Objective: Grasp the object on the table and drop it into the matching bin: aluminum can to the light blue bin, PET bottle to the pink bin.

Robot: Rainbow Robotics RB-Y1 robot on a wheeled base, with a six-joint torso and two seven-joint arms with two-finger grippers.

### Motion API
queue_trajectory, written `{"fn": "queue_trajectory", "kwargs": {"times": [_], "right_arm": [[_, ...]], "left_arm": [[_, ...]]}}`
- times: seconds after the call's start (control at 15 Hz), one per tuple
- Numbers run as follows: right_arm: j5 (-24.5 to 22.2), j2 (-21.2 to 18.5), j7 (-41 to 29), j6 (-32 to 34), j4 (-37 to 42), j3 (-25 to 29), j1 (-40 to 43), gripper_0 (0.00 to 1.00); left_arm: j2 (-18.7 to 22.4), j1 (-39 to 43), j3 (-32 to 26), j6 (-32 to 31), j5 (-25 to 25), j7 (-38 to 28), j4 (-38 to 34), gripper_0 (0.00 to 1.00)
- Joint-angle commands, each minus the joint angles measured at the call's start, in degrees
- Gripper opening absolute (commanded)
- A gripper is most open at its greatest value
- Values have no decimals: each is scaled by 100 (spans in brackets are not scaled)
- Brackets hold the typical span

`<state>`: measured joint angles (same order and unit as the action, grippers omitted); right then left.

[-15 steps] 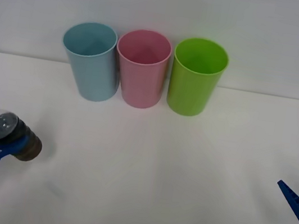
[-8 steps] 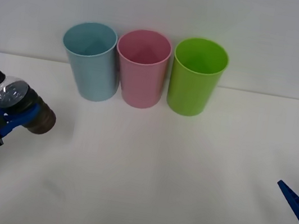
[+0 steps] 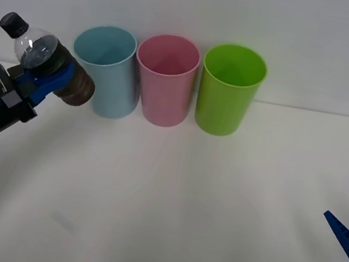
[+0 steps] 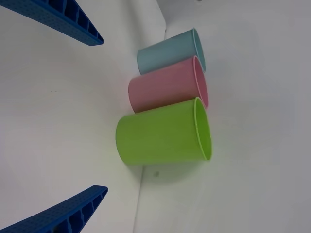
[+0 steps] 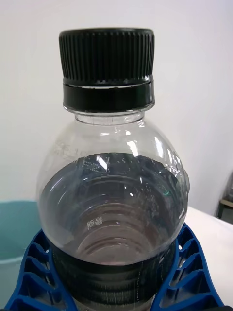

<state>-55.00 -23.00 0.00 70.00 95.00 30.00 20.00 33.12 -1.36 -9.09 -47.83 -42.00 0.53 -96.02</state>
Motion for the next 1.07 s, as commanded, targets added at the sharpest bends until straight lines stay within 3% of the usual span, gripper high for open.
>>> {"fn": "queue_trajectory", "kwargs": {"times": [0.07, 0.53, 1.07], "right_arm": [[0, 0, 0, 0, 0, 0, 0, 100], [0, 0, 0, 0, 0, 0, 0, 100], [0, 0, 0, 0, 0, 0, 0, 100]], "left_arm": [[-7, -515, 285, 555, 43, -132, -13, 0], [63, -1649, 1269, 2032, -168, -282, 136, 0], [46, -3705, 2201, 2173, -344, -326, 2123, 0]]}}
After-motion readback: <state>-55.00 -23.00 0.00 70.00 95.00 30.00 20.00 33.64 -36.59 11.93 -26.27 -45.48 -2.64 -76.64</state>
